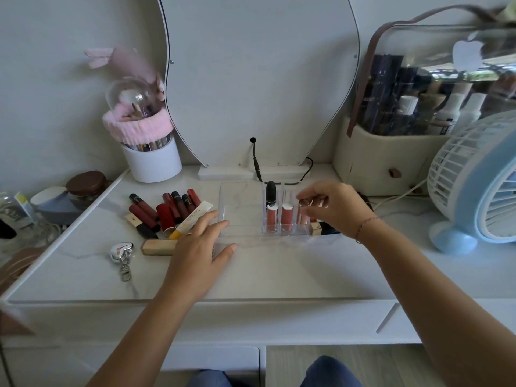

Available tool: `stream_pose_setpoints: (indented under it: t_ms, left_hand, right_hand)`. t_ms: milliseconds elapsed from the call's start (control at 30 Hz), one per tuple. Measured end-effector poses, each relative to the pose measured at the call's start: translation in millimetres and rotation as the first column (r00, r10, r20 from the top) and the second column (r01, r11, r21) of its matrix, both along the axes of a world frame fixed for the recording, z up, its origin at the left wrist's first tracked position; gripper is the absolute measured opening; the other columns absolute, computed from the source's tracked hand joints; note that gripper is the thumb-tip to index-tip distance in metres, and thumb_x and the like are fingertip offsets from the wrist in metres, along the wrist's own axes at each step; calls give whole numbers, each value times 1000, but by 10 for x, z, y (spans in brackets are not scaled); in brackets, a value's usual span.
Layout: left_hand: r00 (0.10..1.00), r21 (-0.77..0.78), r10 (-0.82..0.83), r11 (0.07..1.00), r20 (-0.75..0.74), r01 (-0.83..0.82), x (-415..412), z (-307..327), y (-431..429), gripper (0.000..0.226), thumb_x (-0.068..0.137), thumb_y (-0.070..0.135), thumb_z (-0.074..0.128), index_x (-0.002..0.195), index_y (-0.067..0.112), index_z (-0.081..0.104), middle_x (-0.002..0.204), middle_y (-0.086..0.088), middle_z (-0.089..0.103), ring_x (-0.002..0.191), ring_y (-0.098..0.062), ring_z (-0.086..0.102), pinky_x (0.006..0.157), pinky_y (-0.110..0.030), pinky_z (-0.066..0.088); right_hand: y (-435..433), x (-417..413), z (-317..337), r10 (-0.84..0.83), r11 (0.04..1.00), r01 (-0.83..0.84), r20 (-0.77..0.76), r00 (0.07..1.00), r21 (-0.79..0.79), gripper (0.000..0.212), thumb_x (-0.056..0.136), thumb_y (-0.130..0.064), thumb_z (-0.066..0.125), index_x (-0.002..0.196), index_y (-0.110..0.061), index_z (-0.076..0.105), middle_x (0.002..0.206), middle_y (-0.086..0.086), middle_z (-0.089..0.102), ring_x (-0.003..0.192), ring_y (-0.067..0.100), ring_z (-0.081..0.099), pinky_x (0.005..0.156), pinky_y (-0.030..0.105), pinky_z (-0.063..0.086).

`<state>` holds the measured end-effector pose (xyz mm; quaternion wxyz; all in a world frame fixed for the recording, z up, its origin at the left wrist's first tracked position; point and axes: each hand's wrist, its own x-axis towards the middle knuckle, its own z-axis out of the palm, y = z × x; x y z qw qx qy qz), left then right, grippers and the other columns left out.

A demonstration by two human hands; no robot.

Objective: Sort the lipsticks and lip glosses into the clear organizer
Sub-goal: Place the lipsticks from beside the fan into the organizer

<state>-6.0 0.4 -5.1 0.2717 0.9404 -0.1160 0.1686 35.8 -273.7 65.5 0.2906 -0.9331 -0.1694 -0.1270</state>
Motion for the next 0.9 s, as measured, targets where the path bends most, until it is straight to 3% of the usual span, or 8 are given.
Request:
stream_pose_setpoints:
  t_ms: [167, 300, 400, 600, 767, 900]
  left_hand:
    - [1000, 5, -1, 1000, -17, 1, -8, 7, 0, 46, 84, 38, 61, 127, 23, 54, 144, 7, 38, 112, -25, 52, 97, -43, 43]
    - [1000, 16, -3, 1000, -3, 3, -9, 8, 3, 46, 84, 36, 63, 126, 20, 55, 144, 5, 39, 119, -24, 49, 100, -42, 41]
    - [1000, 28, -8, 1000, 17, 8, -1, 5, 2, 45, 84, 33, 64, 125, 18, 56, 142, 3, 42, 124, -23, 46, 102, -39, 39]
    - [1000, 37, -2, 999, 28, 1, 0, 5, 5, 45, 84, 33, 64, 125, 18, 56, 142, 2, 42, 122, -24, 48, 100, -39, 40]
    - [1000, 35, -2, 999, 21, 2, 2, 3, 4, 44, 84, 33, 64, 126, 19, 55, 143, 3, 41, 125, -23, 46, 102, -39, 38]
    - [1000, 32, -5, 999, 21, 4, 7, -4, 7, 44, 84, 34, 63, 125, 19, 55, 143, 3, 41, 126, -23, 45, 101, -41, 40]
  right_hand:
    - [-35, 7, -93, 10, 1000, -10, -14, 1000, -4, 28, 79, -21, 69, 106, -21, 68, 95, -6, 63, 78, 5, 56, 73, 19, 49]
    - [-256, -20, -126, -29, 998, 33, -75, 997, 59, 38, 74, -33, 72, 110, -29, 63, 98, -13, 61, 87, 2, 55, 72, 11, 42]
    - [-452, -72, -218, -65, 998, 68, -157, 985, 15, 39, 73, -31, 74, 110, -28, 62, 101, -11, 61, 93, 5, 55, 72, 8, 38]
    - [-430, -87, -366, -87, 996, 81, -204, 975, -36, 38, 71, -20, 77, 108, -21, 67, 104, -5, 60, 99, 13, 53, 85, 22, 37]
    - [-447, -111, -387, -81, 997, 82, -217, 973, -8, 34, 73, -17, 75, 106, -20, 67, 103, -4, 58, 95, 14, 54, 81, 20, 39]
    - [-534, -143, -415, -126, 991, 134, -243, 962, 17, 17, 74, -19, 73, 87, -27, 64, 90, -7, 57, 84, 13, 53, 75, 22, 38]
